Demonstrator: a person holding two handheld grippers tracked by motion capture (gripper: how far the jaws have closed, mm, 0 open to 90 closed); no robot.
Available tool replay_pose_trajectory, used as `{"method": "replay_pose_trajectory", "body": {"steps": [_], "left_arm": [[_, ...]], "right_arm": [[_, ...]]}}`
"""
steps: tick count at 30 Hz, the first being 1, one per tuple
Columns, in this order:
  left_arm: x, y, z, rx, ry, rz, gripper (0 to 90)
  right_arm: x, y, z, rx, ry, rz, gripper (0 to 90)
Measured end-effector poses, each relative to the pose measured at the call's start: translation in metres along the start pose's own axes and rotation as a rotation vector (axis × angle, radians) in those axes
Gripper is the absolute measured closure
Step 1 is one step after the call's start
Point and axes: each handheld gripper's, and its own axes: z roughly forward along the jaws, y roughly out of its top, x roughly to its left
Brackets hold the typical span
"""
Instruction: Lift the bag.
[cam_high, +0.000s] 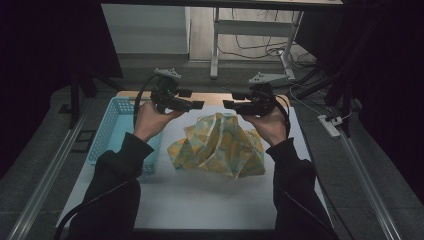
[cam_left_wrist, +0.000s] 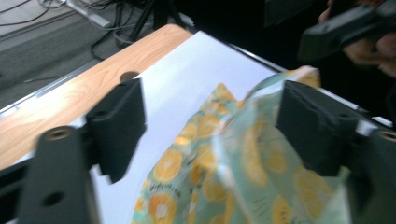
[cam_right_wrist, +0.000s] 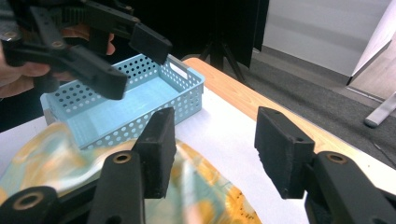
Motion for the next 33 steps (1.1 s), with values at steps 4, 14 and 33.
{"method": "replay_pose_trajectory", "body": {"steps": [4,14,33], "left_arm": [[0.0,-0.013,-0.006,0.012,-0.003,-0.022,15.8],[-0.011,-0.081,-0.03,0.035,0.031,-0.057,3.1],[-0.068,-0.245,-0.093,0.031,0.15,-0.142,0.0]], "right_arm": [[0.002,-0.004,-0.005,0.002,-0.012,-0.006,42.7],[0.015,-0.031,-0.022,0.005,-0.043,-0.02,23.9],[0.055,-0.173,-0.087,0.058,-0.219,0.076,0.0]]}}
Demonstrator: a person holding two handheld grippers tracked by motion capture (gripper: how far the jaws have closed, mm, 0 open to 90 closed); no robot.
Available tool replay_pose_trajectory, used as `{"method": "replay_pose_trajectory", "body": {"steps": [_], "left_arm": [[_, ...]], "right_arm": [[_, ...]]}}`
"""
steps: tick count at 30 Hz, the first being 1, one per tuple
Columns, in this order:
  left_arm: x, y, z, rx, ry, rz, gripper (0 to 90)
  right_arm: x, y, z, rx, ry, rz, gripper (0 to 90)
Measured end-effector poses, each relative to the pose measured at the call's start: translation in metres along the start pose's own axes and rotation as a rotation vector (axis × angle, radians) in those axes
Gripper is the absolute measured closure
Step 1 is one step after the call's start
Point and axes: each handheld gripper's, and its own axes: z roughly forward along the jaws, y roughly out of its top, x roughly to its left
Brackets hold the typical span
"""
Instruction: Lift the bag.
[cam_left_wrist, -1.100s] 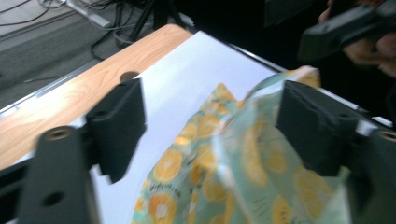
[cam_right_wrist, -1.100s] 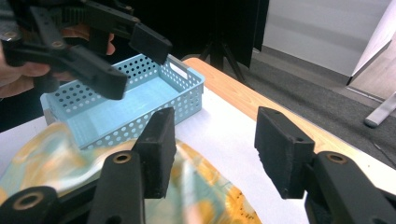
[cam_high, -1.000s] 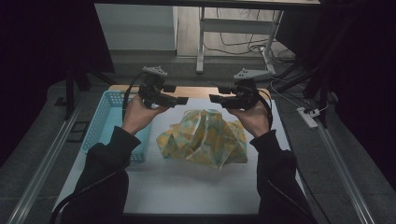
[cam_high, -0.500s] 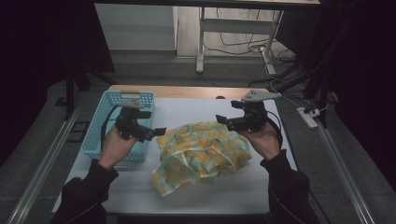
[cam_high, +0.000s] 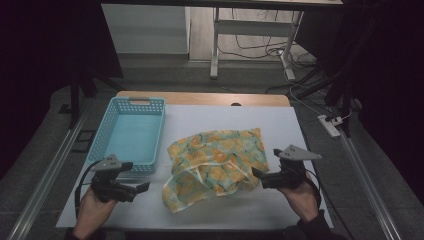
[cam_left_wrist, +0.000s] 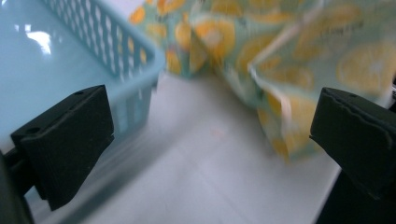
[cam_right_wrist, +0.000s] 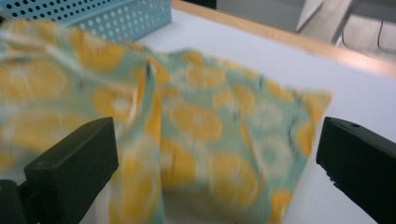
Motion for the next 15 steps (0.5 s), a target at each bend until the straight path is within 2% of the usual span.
{"method": "replay_pose_trajectory", "body": {"steps": [5,6,10,15], "left_arm": [[0.001,-0.03,-0.012,-0.006,0.043,-0.042,0.0],[0.003,-0.035,-0.014,-0.007,0.041,-0.053,0.0],[0.007,-0.049,-0.017,0.013,0.042,-0.078,0.0],[0.009,-0.06,-0.019,0.03,0.07,-0.09,0.0]], "right_arm": [[0.0,-0.042,-0.011,0.065,0.0,0.06,0.0],[0.001,-0.049,-0.013,0.076,0.0,0.067,0.0],[0.006,-0.069,-0.018,0.122,-0.019,0.051,0.0],[0.007,-0.084,-0.023,0.165,-0.029,0.053,0.0]]}}
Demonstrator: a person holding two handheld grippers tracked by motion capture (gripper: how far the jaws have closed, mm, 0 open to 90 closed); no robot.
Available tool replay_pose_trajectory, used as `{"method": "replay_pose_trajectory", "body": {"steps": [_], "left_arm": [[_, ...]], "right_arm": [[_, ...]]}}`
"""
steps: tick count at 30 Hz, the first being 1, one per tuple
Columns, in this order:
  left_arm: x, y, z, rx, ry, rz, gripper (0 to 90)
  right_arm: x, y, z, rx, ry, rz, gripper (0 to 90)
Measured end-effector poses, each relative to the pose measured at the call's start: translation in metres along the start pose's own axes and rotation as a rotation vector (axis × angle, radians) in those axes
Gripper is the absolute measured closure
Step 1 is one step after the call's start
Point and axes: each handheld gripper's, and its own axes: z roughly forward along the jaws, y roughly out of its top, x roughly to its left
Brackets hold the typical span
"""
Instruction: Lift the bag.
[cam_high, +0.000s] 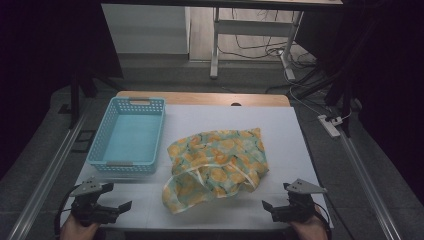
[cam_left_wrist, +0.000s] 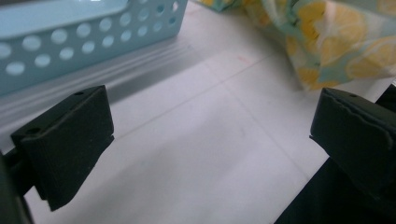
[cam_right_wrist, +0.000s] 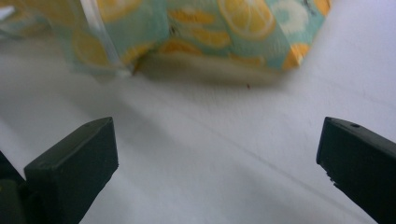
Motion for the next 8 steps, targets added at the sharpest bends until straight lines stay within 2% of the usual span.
{"method": "replay_pose_trajectory", "body": {"steps": [3,5,8], "left_arm": [[0.0021,-0.0009,-0.0007,-0.006,-0.006,-0.015,0.0],[0.0016,-0.0002,0.0009,0.012,0.0,-0.012,0.0],[-0.0003,0.0013,0.0029,0.026,0.006,0.001,0.0]], "right_arm": [[-0.0016,-0.0021,-0.0044,-0.028,-0.019,0.027,0.0],[-0.0028,-0.0024,-0.0045,-0.023,-0.022,0.039,0.0],[-0.0022,-0.0021,-0.003,-0.008,-0.028,0.032,0.0]]}}
